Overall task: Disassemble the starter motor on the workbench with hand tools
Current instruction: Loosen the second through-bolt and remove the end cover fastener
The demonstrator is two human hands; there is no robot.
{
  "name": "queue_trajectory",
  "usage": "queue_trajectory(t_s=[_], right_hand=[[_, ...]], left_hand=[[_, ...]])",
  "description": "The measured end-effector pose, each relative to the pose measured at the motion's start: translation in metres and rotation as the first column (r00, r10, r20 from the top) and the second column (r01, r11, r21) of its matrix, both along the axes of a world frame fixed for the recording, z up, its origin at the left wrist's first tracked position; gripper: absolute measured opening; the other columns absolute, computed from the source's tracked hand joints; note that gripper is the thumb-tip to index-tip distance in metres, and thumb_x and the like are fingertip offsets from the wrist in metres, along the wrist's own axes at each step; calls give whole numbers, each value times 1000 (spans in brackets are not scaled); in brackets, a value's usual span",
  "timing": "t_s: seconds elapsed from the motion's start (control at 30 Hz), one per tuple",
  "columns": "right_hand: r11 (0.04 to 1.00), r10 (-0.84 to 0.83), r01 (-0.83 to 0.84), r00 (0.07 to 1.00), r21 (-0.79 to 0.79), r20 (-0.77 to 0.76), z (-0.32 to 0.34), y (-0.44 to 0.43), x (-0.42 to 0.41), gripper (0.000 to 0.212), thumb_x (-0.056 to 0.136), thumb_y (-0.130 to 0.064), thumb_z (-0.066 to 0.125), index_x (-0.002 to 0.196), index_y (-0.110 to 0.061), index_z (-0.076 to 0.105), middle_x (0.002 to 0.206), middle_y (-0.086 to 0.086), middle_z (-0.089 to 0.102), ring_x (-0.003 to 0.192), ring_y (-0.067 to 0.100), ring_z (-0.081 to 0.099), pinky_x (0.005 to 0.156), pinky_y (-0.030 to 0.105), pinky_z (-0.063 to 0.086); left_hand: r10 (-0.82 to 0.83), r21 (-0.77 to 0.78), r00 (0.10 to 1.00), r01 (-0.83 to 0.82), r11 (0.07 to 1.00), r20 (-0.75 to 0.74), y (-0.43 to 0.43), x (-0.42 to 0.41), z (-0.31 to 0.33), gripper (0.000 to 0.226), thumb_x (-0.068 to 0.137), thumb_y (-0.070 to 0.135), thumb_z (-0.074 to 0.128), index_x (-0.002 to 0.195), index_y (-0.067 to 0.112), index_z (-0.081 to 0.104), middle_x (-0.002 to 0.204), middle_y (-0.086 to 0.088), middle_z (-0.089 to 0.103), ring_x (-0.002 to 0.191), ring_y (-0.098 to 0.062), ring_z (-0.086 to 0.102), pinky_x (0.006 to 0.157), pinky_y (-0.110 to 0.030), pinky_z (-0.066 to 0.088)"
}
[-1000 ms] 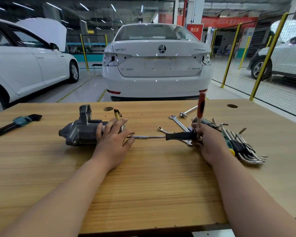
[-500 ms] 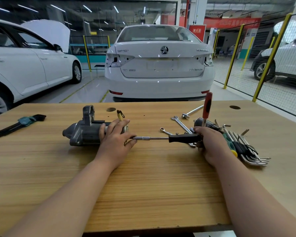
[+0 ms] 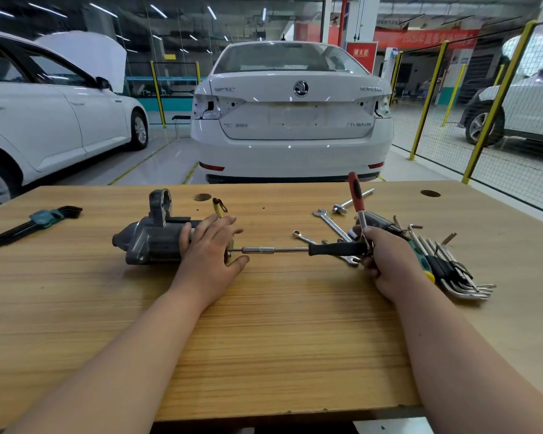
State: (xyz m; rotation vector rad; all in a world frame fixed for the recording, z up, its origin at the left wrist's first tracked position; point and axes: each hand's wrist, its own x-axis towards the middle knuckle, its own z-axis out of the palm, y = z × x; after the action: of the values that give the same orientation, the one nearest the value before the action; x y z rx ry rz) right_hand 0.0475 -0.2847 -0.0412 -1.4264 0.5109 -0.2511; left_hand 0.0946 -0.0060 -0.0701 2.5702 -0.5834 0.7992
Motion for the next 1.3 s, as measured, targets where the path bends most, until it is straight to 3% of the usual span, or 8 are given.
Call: queue_trajectory(t_s=[0.13,0.27,0.5,0.6,0.73,0.9,1.17,1.3], right_hand=[[998,25,-27,998,49,50,-1,-1,2,30,101,-14,45,104,-25,73,106,9,59,72,18,49,51,25,40],[996,38,-43,997,84,65,-1,-2,2,40,98,-3,39,100,-23,74,106,6,62,76,20,52,52,25,44],[997,-10,6,999,81,50,-6,-5,3,16,99,-21,54,93,-16,68,97,10,60,51,11,41,41,22,34],[999,-19,17,999,36,44,-6,-5,2,15,97,-22,58,96,-13,70,89,8,58,50,10,41,39,22,34],[998,18,-23,996,57,85,-3,-2,-1,19,99,-15,53,104,-18,71,93,8,63,62,14,47,45,23,41],[997,56,-63,991,53,118,-4,-4,-1,29,100,-8,49,101,-23,74,115,9,64,98,23,61,62,31,49],[992,82,-98,981,82,175,-3,-6,-3,34,100,-2,44,99,-19,73,118,14,64,98,26,62,66,34,50],[995,66,-77,985,60,158,-1,-3,-5,33,98,3,41,96,-13,70,113,15,62,98,25,61,78,37,53]], left_hand=[[9,39,1000,-10,999,21,1,1,0,50,83,43,65,129,33,49,149,13,36,143,-11,14,108,-24,-20],[32,96,999,-36,995,41,-1,5,-2,34,81,44,66,113,36,58,148,13,36,143,-12,15,113,-32,-12],[12,50,1000,-13,999,27,1,7,0,31,78,45,68,106,39,56,141,15,42,140,-10,19,112,-30,-11],[18,48,999,-20,999,46,0,3,-1,34,81,43,66,112,35,56,140,13,43,141,-11,18,110,-28,-14],[23,80,999,-25,996,27,1,0,-2,39,84,44,61,121,35,53,144,12,38,142,-12,14,111,-32,-15],[43,140,999,-41,989,-15,0,-1,-2,42,89,46,52,129,40,46,150,13,28,143,-11,3,111,-36,-17],[27,122,999,-23,992,-38,-1,1,-3,32,96,48,35,118,42,57,151,13,24,141,-9,-4,110,-38,-18],[39,132,998,-33,991,-43,-1,0,-3,33,97,48,33,118,42,58,151,13,24,141,-10,-3,110,-39,-16]])
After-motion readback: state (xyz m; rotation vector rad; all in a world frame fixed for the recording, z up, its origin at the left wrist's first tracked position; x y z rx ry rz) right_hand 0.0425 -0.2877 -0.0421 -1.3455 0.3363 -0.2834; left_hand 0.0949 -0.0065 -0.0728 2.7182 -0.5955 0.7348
